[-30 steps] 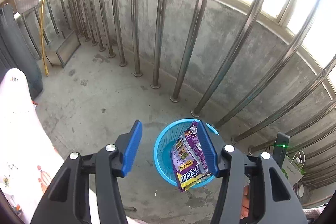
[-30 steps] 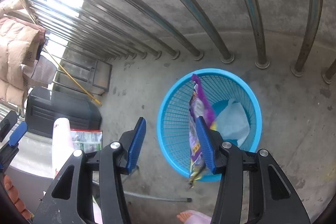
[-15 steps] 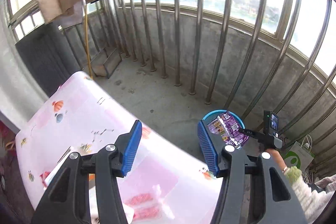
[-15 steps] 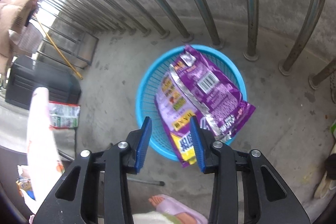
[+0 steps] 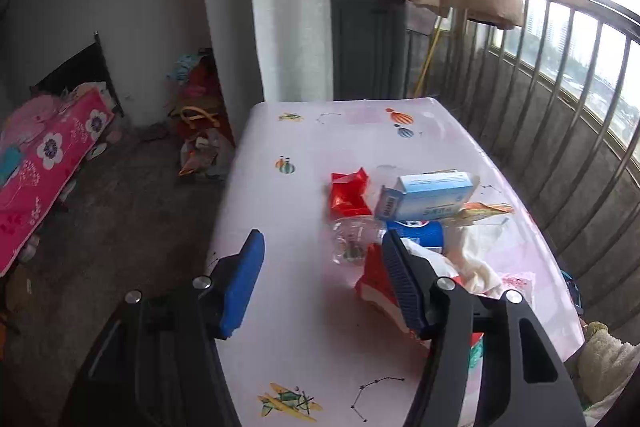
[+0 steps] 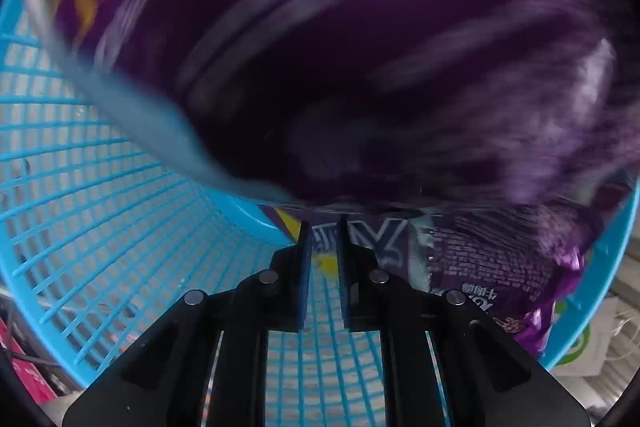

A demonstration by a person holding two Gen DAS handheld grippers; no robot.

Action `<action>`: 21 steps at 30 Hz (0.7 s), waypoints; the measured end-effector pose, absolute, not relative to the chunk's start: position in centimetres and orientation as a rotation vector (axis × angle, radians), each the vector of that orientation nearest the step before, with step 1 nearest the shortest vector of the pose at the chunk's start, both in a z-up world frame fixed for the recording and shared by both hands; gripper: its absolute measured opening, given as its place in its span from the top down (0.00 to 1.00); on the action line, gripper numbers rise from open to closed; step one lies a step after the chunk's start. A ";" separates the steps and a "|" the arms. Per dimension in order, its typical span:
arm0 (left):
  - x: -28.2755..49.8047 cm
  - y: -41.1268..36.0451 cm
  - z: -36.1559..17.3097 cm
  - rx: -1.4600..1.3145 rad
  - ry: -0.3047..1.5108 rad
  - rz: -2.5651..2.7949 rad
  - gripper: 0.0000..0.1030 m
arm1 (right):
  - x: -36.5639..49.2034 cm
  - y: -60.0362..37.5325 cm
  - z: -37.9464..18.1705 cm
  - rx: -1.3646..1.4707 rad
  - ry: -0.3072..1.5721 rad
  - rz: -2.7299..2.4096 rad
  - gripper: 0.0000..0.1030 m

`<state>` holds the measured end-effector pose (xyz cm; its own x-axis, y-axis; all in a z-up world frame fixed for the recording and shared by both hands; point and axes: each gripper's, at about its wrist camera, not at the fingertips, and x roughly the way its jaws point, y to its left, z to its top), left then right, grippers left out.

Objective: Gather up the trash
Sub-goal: 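Push the purple bags down into the basket with the right tool while the left tool returns to the table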

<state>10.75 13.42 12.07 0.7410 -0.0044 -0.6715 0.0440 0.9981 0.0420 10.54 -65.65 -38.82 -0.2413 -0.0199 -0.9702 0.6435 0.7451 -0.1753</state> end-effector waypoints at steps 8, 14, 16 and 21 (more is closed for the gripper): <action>11.1 15.0 8.8 0.040 0.794 0.034 0.42 | 12.4 -65.8 -41.2 0.338 1.857 -0.657 0.72; 11.2 13.8 7.5 0.072 0.779 -0.044 0.38 | 11.3 -63.4 -32.7 0.434 1.552 -0.444 0.51; 10.9 13.5 7.3 0.065 0.768 -0.077 0.38 | 10.0 -63.1 -28.7 0.499 1.435 -0.436 0.51; 8.9 12.3 7.5 0.078 0.710 -0.153 0.38 | 6.2 -61.0 -17.3 0.688 1.074 -0.406 0.50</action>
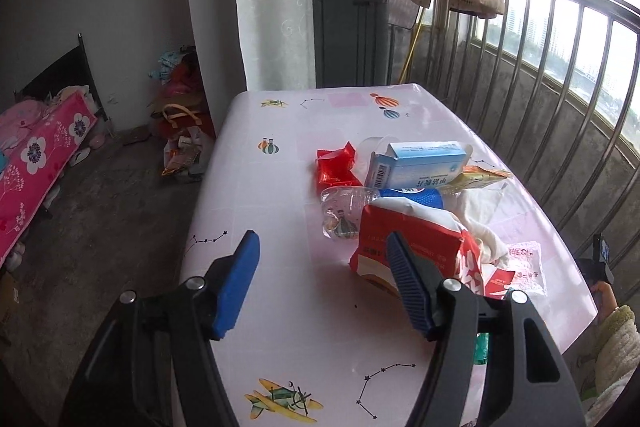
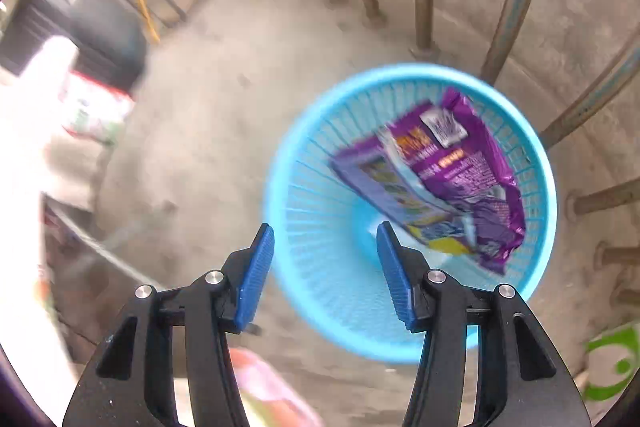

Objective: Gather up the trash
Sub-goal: 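Push the purple bags down into the basket with the right tool while the left tool returns to the table, then grasp the green plastic bag with the left tool while the right tool grasps the clear plastic bag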

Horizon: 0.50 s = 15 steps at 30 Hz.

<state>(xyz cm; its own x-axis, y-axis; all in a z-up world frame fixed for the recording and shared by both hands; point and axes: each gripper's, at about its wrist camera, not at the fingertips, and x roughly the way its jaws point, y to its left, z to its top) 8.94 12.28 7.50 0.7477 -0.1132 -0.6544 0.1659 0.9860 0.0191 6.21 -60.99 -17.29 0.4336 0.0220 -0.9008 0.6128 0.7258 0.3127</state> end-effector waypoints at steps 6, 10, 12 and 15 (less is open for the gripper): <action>5.0 10.7 8.0 0.109 0.629 -0.279 0.38 | 5.4 -53.5 -5.3 0.727 0.802 -0.233 0.50; 2.7 9.9 7.3 0.103 0.619 -0.370 0.37 | 5.7 -47.8 -1.3 0.674 0.734 -0.059 0.50; 1.9 9.5 6.6 0.085 0.630 -0.416 0.37 | 5.9 -46.0 -0.4 0.668 0.741 0.021 0.50; 1.3 8.5 5.1 0.059 0.655 -0.477 0.37 | 6.2 -43.2 -0.4 0.668 0.803 0.124 0.50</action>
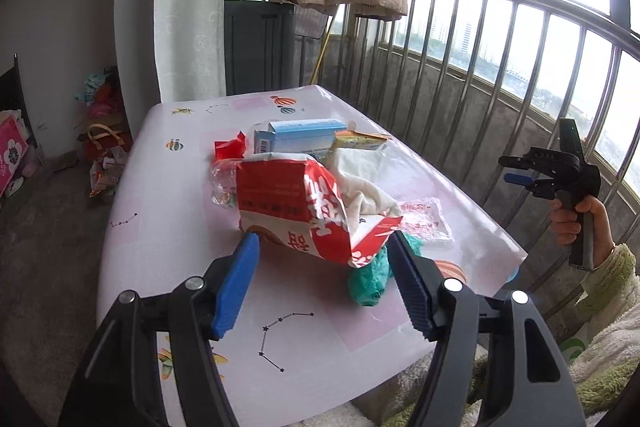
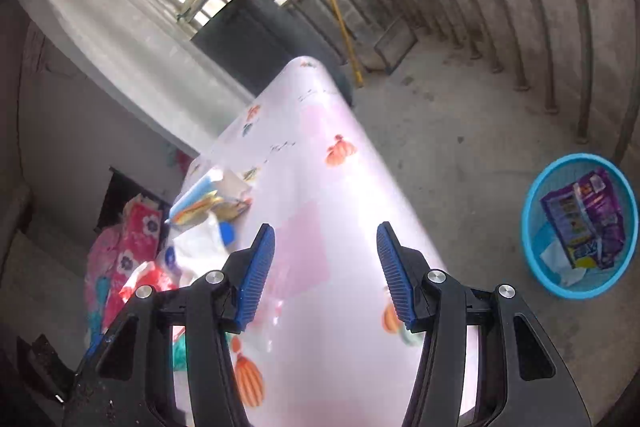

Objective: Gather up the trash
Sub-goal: 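Grasp the green plastic bag with the left tool while the right tool grasps the clear plastic bag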

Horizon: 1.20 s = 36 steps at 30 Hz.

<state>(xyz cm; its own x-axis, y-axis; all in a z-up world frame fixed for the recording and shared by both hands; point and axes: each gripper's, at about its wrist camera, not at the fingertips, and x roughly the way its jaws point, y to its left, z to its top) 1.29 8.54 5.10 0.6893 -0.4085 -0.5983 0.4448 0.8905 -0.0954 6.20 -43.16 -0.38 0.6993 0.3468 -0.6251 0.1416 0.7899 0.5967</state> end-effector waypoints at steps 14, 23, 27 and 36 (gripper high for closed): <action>2.8 3.7 -1.0 0.090 0.767 -0.598 0.37 | 5.8 -32.9 -2.3 0.722 1.081 0.246 0.56; 4.0 1.5 -3.2 0.189 0.793 -0.523 0.49 | 6.8 -32.7 -3.3 0.762 1.110 0.237 0.65; 4.4 1.3 -3.5 0.180 0.807 -0.517 0.61 | 7.3 -32.1 -3.5 0.753 1.114 0.239 0.67; 4.4 1.5 -3.6 0.159 0.814 -0.512 0.76 | 8.2 -30.5 -3.5 0.661 1.135 0.206 0.83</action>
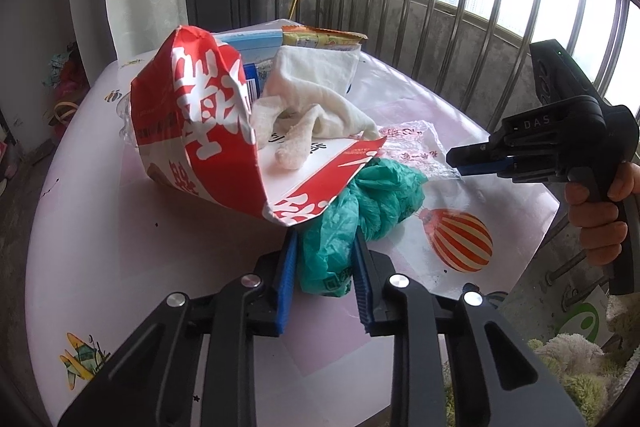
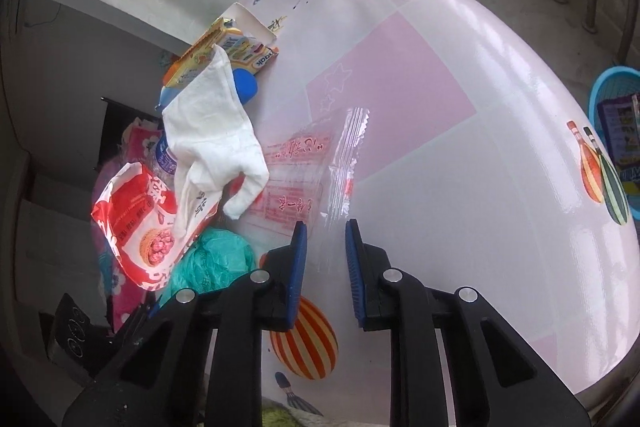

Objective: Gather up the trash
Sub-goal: 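Grasp the green plastic bag with the left tool while the right tool grasps the clear plastic bag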

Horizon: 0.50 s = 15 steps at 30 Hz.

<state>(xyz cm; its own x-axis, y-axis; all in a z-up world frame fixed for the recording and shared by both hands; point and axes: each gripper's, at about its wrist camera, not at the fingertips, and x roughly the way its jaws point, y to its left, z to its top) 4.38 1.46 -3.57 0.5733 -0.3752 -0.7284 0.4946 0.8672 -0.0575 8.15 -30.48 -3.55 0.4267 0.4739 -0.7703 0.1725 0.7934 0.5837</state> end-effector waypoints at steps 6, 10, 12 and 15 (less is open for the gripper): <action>4.4 1.5 -3.6 0.158 0.813 -0.512 0.78 | 8.2 -29.1 -3.5 0.574 1.131 0.184 0.93; 4.3 1.3 -3.5 0.152 0.811 -0.512 0.79 | 7.9 -29.1 -3.2 0.547 1.121 0.174 0.94; 4.2 1.3 -3.4 0.149 0.809 -0.516 0.79 | 7.7 -29.5 -2.8 0.541 1.111 0.168 0.95; 4.0 1.3 -3.4 0.148 0.805 -0.533 0.80 | 7.2 -30.5 -2.0 0.532 1.092 0.149 0.96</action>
<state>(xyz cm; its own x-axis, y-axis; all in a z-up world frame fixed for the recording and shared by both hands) 4.02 1.30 -3.39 0.5698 -0.3969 -0.7196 0.5069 0.8590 -0.0723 7.17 -30.48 -1.97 0.4647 0.3700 -0.8045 0.1416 0.8658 0.4800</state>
